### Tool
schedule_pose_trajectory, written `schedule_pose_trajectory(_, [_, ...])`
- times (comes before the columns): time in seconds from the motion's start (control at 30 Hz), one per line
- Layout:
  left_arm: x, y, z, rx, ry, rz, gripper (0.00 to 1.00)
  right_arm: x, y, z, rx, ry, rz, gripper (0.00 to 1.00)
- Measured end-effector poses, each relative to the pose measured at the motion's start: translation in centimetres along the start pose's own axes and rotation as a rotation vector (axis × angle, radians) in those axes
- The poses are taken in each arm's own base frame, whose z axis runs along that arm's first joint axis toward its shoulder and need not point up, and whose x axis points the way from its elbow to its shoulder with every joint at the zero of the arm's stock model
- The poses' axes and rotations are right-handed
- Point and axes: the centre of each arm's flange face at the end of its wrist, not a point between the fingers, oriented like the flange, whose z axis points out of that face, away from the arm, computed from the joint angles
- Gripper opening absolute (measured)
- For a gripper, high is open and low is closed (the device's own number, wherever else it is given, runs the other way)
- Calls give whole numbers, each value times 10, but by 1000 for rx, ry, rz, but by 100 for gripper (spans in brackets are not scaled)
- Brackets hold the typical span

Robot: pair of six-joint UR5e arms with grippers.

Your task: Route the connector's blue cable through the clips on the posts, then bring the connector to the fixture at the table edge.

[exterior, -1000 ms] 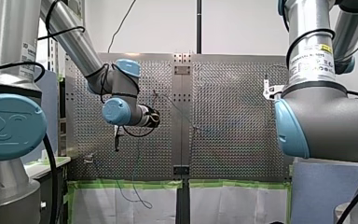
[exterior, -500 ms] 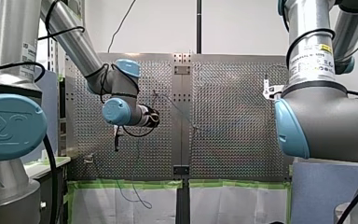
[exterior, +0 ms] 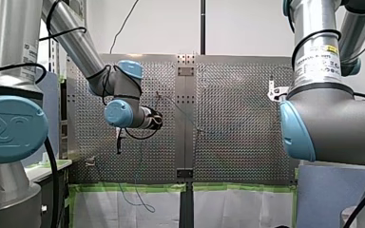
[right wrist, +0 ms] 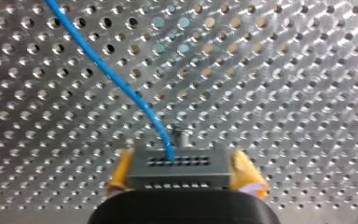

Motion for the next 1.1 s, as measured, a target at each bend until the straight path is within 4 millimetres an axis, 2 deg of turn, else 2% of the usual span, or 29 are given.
schedule_pose_trajectory(1.1, [0,0,0,0,1,0,100,-3,0,-1,-20,-13,2,99])
